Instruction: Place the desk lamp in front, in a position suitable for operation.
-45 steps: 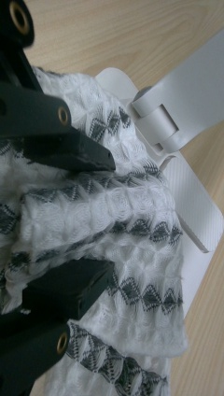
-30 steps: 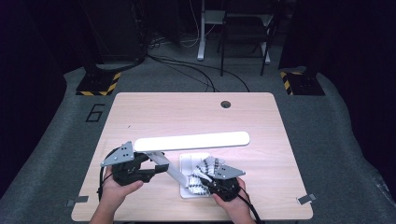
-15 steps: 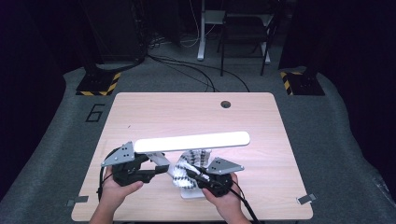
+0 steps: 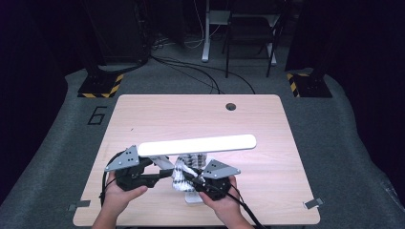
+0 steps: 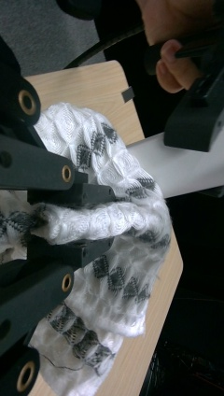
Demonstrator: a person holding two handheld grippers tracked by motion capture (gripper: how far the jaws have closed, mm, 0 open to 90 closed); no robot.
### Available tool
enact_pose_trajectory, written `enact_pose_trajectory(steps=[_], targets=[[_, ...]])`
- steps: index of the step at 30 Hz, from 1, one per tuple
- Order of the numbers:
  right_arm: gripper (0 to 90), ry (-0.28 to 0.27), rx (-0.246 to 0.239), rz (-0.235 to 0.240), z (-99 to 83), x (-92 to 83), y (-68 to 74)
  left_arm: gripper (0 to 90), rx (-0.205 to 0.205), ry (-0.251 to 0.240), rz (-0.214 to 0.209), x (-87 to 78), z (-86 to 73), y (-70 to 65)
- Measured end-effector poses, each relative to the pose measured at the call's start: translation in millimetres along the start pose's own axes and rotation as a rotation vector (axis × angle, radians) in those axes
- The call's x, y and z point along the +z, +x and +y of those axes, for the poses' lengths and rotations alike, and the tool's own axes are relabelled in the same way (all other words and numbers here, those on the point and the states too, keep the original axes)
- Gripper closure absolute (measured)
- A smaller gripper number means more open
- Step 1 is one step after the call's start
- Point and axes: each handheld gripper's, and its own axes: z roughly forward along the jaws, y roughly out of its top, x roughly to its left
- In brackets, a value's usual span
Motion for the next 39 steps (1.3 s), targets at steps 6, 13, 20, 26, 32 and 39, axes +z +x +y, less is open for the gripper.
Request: enact_pose_trajectory(steps=[6, 13, 20, 26, 32, 39], targets=[[77.5, 0.026, -0.033, -0.015, -4.5, 6.0, 2.8, 53.4, 0.001, -0.003, 0.002, 0.1, -0.3, -0.2], [77.5, 0.088, -0.028, -0.034, -20.1, 9.8, -1.3, 53.4, 0.002, 0.0, 0.002, 0.0, -0.1, -0.4], [77.5, 0.175, -0.044, -0.068, -47.0, 14.4, -5.0, 53.4, 0.002, 0.0, 0.002, 0.2, 0.0, -0.4], [77.5, 0.239, -0.067, -0.094, -67.1, 17.2, -8.7, 53.4, 0.006, -0.005, 0.006, 0.7, 0.1, -0.7], [77.5, 0.277, -0.073, -0.1, -76.9, 18.2, -11.7, 53.4, 0.002, -0.004, 0.004, 0.6, -0.1, -0.7], [77.5, 0.286, -0.035, -0.105, -81.7, 16.9, -13.0, 53.3, 0.007, -0.005, 0.007, 0.8, 0.1, -0.9]])
